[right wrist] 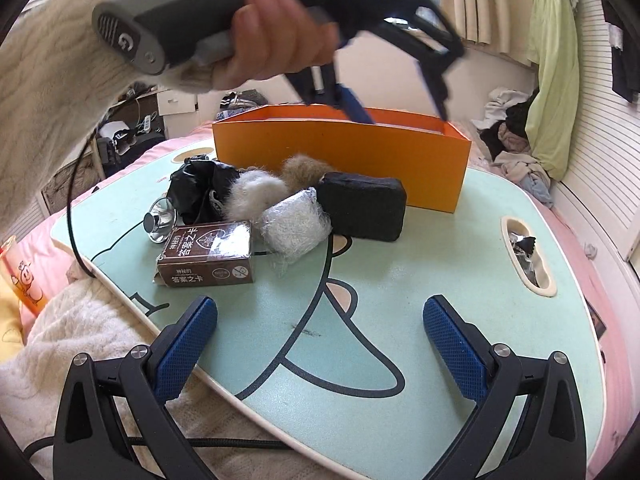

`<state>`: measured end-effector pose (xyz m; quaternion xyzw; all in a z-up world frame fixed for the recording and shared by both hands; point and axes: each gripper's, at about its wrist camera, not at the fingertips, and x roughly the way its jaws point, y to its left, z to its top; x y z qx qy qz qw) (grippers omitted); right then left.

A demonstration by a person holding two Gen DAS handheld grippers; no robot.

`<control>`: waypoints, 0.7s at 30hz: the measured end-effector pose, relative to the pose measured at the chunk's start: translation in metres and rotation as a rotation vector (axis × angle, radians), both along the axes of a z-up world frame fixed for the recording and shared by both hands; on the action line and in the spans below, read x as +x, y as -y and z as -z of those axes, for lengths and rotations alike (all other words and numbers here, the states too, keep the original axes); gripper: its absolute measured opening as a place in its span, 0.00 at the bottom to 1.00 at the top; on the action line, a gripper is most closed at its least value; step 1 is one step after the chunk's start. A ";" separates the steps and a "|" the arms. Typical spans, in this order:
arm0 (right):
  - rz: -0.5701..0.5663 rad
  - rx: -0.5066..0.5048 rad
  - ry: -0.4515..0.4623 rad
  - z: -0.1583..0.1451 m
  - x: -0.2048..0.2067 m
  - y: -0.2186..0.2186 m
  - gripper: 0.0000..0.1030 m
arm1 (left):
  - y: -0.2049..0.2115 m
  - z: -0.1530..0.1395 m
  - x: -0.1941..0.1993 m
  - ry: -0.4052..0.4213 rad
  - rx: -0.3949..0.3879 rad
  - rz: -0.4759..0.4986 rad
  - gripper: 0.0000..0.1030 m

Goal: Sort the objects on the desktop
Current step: 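Grasp the blue Durex tin in the box with the left gripper, lift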

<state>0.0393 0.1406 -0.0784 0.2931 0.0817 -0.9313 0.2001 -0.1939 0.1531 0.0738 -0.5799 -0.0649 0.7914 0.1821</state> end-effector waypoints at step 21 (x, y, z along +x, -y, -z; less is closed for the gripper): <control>-0.001 -0.003 0.000 -0.003 0.006 0.003 0.99 | 0.115 0.027 -0.010 -0.042 -0.095 -0.203 0.13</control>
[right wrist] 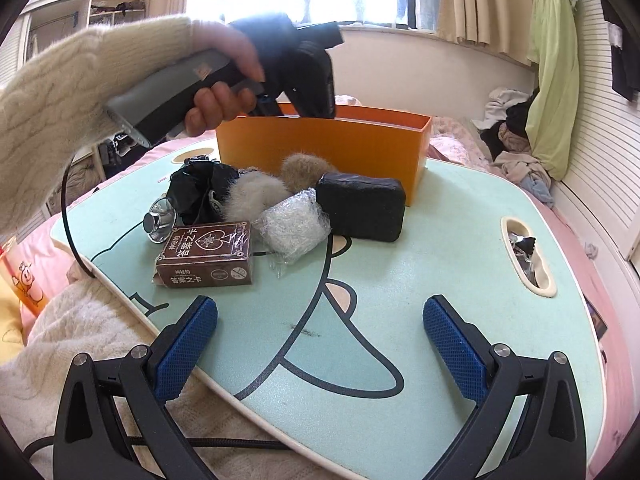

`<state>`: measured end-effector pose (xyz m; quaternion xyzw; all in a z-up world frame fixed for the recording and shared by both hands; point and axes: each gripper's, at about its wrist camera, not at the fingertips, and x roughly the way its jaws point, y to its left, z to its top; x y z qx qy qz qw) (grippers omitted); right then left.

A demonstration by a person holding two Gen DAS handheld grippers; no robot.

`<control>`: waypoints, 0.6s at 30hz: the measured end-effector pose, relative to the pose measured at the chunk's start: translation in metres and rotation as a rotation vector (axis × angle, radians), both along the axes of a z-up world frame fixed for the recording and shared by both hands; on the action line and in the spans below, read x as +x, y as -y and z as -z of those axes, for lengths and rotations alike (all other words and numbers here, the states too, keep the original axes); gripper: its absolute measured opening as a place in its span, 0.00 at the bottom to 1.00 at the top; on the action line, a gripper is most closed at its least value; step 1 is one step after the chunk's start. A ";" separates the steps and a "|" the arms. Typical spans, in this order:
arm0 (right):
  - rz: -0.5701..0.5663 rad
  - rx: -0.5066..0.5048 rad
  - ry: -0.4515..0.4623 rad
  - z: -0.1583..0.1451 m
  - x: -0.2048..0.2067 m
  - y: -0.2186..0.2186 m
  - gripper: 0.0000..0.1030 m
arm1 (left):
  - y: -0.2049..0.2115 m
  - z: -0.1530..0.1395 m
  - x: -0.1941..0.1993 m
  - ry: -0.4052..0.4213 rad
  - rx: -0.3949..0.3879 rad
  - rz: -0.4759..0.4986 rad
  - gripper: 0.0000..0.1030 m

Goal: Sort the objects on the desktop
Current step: 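Grasp the blue Durex tin in the box with the left gripper, lift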

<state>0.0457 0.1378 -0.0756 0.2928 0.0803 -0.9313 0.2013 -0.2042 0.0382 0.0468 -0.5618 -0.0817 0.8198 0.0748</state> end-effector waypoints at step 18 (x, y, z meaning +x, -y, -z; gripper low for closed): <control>0.001 -0.008 0.009 -0.002 -0.002 -0.002 0.99 | -0.086 0.008 0.004 0.066 -0.015 0.179 0.69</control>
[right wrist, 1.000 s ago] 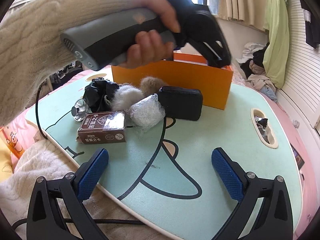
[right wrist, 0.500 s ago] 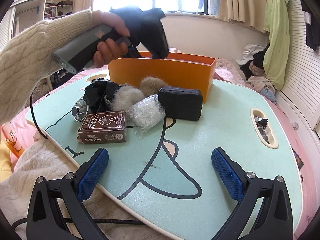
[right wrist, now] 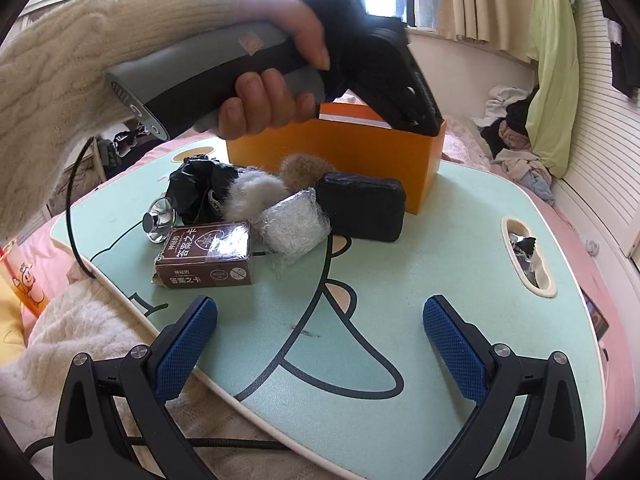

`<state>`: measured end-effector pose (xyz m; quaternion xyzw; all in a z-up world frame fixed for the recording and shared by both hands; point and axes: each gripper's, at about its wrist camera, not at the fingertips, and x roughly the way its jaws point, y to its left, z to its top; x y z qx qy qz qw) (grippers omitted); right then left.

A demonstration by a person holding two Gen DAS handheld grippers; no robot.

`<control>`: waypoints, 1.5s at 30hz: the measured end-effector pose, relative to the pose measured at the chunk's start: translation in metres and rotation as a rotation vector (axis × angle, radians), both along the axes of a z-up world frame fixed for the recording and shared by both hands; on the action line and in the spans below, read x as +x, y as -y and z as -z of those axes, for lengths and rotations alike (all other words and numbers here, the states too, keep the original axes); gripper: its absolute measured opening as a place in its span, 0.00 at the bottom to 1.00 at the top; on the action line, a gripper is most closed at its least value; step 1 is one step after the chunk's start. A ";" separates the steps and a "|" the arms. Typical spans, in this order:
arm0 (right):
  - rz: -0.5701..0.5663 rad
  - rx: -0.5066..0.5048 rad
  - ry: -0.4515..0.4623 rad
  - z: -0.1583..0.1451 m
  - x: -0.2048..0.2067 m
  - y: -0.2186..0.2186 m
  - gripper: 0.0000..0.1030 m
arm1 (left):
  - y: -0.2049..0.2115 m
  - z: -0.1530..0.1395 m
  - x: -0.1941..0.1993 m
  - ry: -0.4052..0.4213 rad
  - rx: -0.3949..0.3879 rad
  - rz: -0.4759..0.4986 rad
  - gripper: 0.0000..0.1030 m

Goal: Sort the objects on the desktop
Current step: 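Grasp the blue Durex tin in the box with the left gripper, lift, then set the blue Durex tin on the desk and open the left gripper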

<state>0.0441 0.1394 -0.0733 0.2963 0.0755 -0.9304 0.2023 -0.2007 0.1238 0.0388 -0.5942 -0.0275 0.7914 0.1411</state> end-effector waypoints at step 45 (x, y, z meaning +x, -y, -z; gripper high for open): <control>0.000 0.009 -0.006 -0.002 0.002 -0.005 0.99 | 0.163 -0.032 0.170 -0.477 0.367 -0.196 0.64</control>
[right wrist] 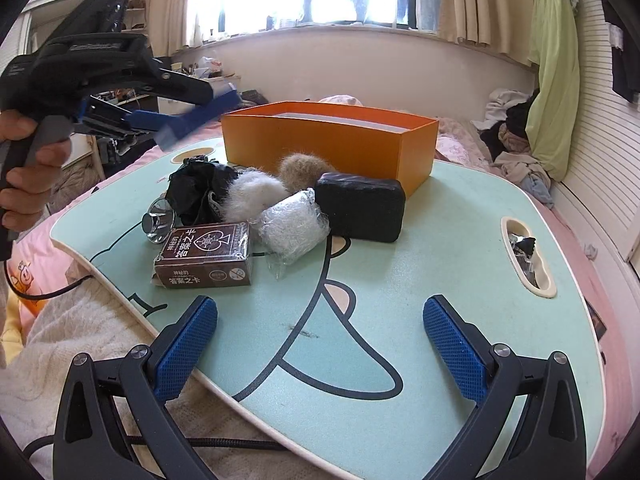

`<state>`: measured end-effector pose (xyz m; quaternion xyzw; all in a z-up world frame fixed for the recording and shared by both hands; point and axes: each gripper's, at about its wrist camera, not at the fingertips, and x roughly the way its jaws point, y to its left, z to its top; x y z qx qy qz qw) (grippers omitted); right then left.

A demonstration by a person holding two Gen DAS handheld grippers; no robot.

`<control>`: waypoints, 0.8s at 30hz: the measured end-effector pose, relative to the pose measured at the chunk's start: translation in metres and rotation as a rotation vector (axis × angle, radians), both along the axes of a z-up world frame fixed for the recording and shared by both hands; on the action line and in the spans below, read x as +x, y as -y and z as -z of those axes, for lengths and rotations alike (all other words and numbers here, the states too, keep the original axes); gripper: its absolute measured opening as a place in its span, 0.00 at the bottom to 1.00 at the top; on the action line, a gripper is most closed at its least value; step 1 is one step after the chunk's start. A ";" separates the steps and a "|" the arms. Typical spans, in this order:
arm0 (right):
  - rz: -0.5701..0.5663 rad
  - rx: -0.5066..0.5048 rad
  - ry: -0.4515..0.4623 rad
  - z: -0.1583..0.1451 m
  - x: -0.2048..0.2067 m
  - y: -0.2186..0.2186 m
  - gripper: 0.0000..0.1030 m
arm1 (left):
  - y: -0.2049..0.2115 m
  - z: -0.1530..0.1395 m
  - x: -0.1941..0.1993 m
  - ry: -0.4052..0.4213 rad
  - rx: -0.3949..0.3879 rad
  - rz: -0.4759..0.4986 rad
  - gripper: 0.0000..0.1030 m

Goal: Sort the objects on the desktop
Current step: 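Set the blue Durex tin on the desk and open the left gripper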

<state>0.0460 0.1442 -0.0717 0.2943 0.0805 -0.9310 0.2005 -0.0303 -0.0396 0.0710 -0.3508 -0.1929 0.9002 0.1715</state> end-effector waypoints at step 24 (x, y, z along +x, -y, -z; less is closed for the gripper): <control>0.007 0.008 -0.002 0.001 -0.002 0.000 0.99 | -0.024 0.076 0.098 -0.155 -0.417 -0.022 1.00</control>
